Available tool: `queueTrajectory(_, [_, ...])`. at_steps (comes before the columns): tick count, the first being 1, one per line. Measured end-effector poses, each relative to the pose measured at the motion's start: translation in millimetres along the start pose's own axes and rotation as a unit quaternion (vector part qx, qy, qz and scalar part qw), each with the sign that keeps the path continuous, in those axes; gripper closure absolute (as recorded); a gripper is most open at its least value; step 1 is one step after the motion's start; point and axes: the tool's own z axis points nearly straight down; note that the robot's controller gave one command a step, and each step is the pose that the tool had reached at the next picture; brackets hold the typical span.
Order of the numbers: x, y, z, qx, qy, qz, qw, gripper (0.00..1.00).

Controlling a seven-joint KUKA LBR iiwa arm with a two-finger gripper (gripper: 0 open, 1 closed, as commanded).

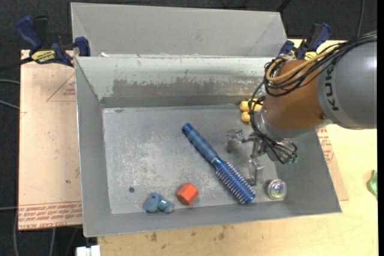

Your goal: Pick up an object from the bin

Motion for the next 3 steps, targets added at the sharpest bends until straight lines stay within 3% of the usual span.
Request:
queueTrajectory(1, [45.0,51.7,-6.8,0.007,-0.0119,-0.203,0.979,0.0])
queueTrajectory(2, [40.2,79.9,-28.2,0.006,-0.007,-0.487,0.8733,0.0])
queueTrajectory(3, [16.7,114.4,-38.1,0.003,-0.0041,-0.472,0.8818,0.0])
